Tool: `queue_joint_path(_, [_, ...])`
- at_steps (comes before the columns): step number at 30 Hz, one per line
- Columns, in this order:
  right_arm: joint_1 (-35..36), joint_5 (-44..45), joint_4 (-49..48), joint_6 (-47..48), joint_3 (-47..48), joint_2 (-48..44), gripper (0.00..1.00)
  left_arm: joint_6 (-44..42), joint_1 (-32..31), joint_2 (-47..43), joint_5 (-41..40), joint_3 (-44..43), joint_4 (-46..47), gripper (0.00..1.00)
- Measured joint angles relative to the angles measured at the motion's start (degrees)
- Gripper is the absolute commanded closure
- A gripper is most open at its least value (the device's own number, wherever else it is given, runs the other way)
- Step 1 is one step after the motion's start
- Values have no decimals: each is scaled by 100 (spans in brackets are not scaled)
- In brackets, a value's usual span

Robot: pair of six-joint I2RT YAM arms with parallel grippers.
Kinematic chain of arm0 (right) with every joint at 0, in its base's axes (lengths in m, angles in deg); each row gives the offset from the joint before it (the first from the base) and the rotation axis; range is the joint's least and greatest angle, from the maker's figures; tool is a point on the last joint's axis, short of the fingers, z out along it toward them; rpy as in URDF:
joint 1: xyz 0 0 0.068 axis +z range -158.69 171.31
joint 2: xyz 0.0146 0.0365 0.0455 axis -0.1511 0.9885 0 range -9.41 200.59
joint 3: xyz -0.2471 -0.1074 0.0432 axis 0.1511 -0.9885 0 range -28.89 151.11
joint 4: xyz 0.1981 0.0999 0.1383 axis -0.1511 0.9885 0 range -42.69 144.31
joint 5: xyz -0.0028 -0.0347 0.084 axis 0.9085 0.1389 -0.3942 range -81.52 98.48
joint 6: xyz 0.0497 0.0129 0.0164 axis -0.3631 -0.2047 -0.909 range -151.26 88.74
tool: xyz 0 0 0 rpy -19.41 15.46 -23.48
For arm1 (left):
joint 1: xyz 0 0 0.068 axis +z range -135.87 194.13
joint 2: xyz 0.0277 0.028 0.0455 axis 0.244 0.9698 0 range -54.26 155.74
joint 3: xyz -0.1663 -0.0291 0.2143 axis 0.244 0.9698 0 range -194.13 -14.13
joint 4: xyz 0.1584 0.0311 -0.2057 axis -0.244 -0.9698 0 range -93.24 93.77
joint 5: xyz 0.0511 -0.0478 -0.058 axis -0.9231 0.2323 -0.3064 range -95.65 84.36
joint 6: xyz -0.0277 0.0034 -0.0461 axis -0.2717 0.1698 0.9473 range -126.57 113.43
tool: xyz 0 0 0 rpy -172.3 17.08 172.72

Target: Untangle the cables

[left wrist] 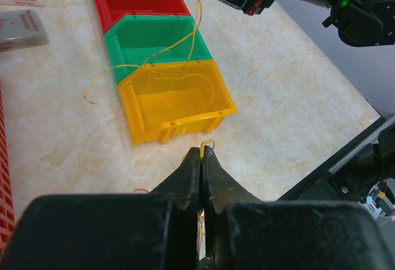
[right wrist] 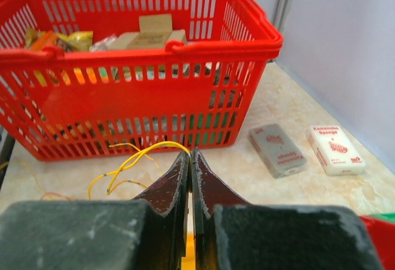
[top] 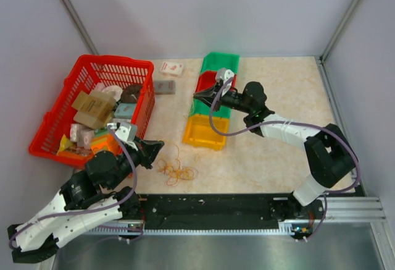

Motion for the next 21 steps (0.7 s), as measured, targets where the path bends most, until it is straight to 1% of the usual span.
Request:
queue_joint_path(4, [-37, -155, -28, 439, -175, 42, 100, 17, 0, -20, -20, 0, -35, 100])
queue_joint_path(7, [-72, -52, 195, 752, -566, -192, 100, 17, 0, -72, -42, 15, -44, 100])
queue_joint_path(9, [-92, 131, 531, 905, -979, -619, 100, 17, 0, -70, -42, 28, -42, 100])
queue_joint_path(14, [-101, 584, 1377, 1180, -1193, -1346, 100, 17, 0, -9, -20, 57, -35, 100])
queue_joint_path(18, [-98, 931, 2033, 1248, -1196, -1631, 100, 20, 0, 72, 11, 59, -35, 100])
queue_joint_path(21, [-98, 1276, 2599, 1239, -1180, -1663, 100, 24, 0, 72, 13, 59, -33, 100])
